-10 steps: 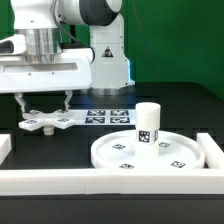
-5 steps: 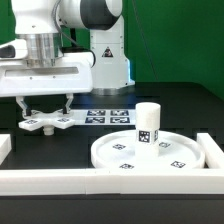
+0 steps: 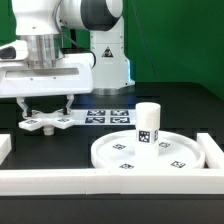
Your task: Assemble round table
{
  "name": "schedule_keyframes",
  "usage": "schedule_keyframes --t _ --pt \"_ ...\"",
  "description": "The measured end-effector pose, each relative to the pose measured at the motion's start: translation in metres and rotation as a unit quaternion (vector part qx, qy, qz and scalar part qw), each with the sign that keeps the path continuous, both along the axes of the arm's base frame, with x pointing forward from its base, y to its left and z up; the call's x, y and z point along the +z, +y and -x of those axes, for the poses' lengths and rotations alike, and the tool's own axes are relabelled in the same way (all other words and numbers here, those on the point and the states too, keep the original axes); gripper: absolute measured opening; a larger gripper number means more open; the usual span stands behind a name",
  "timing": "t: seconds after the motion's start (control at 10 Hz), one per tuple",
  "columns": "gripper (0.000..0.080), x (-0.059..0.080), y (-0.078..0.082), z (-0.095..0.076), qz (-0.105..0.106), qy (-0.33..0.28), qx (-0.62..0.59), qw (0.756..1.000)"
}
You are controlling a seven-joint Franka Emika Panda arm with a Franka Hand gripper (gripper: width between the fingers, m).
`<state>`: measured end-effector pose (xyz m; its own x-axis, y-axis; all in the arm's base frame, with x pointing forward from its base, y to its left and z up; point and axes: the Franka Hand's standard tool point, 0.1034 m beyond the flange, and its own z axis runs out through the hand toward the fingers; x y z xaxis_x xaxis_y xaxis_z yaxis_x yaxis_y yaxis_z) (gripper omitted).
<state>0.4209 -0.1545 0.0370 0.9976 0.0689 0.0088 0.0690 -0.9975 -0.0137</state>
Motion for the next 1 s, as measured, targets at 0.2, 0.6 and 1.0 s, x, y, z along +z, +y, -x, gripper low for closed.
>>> schedule_keyframes --t 0.2,0.6,1.0 --pt "0.0648 -0.0033 -0.0003 0.0009 0.001 0.002 0.0 1.0" --pt "0.0648 -0.0072 -0.0008 0.0036 0.0 0.007 0.0 1.0" --pt "0.0527 -0.0089 -0.0003 0.0048 0.0 0.009 -0.001 1.0"
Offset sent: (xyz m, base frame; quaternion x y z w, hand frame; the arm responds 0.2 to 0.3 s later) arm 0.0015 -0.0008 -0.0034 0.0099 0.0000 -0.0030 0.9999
